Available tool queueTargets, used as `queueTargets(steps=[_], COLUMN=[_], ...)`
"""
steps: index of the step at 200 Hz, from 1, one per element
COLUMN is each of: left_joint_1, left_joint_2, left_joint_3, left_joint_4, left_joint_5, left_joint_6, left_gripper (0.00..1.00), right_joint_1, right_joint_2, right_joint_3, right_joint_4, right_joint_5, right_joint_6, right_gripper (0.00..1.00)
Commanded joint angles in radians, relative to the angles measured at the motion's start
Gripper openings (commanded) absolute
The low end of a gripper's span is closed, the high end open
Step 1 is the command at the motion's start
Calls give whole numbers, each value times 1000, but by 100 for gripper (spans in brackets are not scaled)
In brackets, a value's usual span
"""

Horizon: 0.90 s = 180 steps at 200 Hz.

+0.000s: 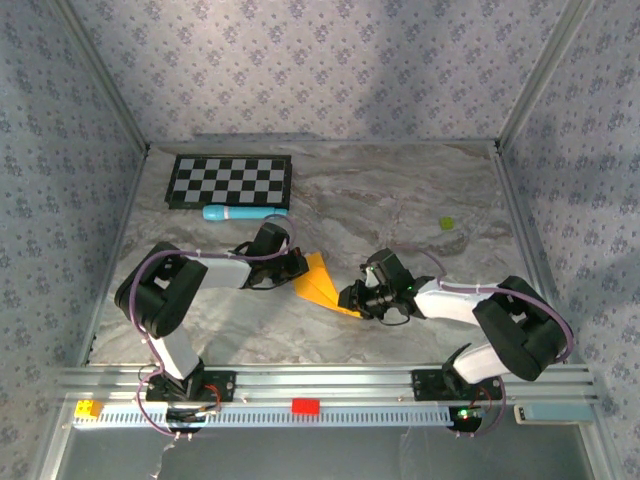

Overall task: Fold a paper plane with a square sheet of paper (pick it up from the middle)
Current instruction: Turn over the paper at the center of the table.

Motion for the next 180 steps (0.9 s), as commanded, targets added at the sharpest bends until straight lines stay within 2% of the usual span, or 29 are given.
queueTargets(steps=[1, 44, 127, 156, 180], left_joint_1=[4, 6, 7, 7, 7], left_joint_2=[9, 9, 11, 1, -31], left_joint_3=[-2, 0, 9, 9, 28], left_joint_4=[-82, -83, -82, -22, -26], left_joint_5=[-1, 2, 4, 20, 11], left_joint_6=[0, 0, -5, -11, -5], left_gripper=[0, 0, 0, 0, 5], right_joint_1=[5, 2, -9, -10, -13], right_joint_2=[10, 14, 39, 33, 16], right_joint_3=[17, 14, 3, -8, -16], right_joint_4=[25, 55, 91, 96, 91], right_joint_5=[5, -6, -40, -42, -42], right_joint_6=[-8, -28, -44, -48, -59], right_gripper=[31, 31, 17, 10, 7])
